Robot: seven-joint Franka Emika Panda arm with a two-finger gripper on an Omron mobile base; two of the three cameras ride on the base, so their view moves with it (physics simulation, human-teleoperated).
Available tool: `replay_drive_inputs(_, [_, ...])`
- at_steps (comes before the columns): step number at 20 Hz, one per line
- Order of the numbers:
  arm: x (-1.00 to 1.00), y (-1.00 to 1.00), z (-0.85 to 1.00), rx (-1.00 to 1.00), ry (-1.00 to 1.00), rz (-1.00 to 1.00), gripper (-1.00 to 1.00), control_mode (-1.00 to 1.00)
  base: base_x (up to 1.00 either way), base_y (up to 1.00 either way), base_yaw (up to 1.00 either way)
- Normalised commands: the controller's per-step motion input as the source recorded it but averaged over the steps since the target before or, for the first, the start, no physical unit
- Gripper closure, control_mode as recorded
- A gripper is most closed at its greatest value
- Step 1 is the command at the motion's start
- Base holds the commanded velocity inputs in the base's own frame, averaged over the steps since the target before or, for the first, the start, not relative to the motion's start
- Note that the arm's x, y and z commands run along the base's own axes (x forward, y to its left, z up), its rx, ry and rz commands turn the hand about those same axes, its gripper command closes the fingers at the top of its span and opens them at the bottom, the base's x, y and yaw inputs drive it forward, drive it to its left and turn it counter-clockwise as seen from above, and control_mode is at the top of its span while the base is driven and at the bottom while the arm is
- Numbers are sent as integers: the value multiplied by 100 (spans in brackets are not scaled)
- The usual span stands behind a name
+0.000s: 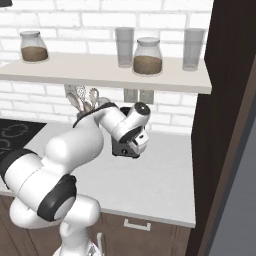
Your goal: Start the toaster. Once the lever pops up, take the bread to the plate on the dining counter.
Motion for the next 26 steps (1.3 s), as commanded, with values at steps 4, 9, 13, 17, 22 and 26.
replay_drive_inputs(4, [17,0,-28,-2,-7,-5,-100,-100,0,0,0])
replay_drive_inputs(9, [14,0,-6,0,-6,-5,-100,-100,0,0,0])
replay_drive_inputs(13, [24,0,0,0,-1,-5,-100,-100,0,0,0])
replay_drive_inputs(17, [30,0,0,0,0,-4,-100,-100,0,0,0])
replay_drive_inputs(22, [24,0,-13,-1,0,-3,-100,-100,0,0,0])
replay_drive_inputs(26, [31,0,-12,-1,0,-2,-100,-100,0,0,0])
